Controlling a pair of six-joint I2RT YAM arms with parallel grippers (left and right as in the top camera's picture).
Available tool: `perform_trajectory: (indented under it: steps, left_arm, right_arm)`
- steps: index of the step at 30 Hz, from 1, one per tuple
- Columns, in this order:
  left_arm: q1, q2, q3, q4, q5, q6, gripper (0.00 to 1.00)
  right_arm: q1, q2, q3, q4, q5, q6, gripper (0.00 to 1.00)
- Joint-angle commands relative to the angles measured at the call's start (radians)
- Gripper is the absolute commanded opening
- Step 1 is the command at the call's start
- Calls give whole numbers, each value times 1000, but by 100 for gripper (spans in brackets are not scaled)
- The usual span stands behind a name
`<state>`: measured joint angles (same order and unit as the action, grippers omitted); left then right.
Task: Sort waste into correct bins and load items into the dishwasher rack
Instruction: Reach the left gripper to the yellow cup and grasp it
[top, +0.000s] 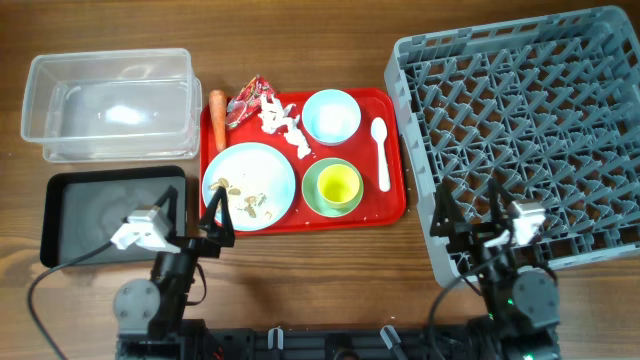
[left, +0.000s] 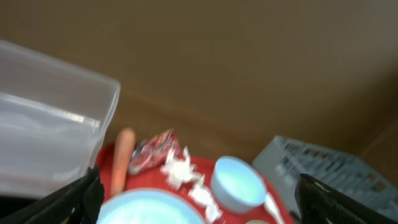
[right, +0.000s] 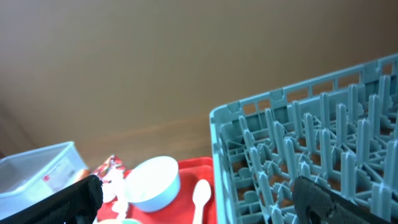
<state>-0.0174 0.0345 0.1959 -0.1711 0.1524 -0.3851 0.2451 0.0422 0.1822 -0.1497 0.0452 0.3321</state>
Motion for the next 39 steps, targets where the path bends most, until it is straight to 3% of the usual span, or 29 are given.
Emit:
perform_trajectory:
  steps: [1,7,11,17,22,23,25,30,34,39]
  left_arm:
    - [8,131,155,-48,24,18,100]
    - [8,568,516,-280,124,11,100]
    - [8,880,844,-517,217,11,100]
    - [-45,1220,1228,-813,304,4,100]
    - [-85,1339,1256,-818,453,-22,99]
    - [-116,1367,1256,-827,445,-10,94]
    - [-173,1409,1256,-849,379,-7,89]
    - [-375,1550,1255,-879,48,-8,80]
    - [-488,1660,1255,-861,-61,-18,70]
    - [-559,1781,1255,-821,-65,-19,62]
  right_arm:
    - [-4,97,203,-103,-29,-17,100]
    - [-4,455,549,-387,-109,-18,100]
    - [-4,725,771,-525,-204,-19,100]
    - [-4,1003,964,-618,-365,-14,100]
    - [-4,1101,975,-600,-428,-3,100]
    - [-5,1112,975,-597,-420,16,100]
    - [-5,1122,975,-596,-385,46,100]
    - [-5,1123,975,-629,-214,142,100]
    - [-5,1123,975,-660,-172,149,100]
    - [-5,1123,975,-704,-145,145,100]
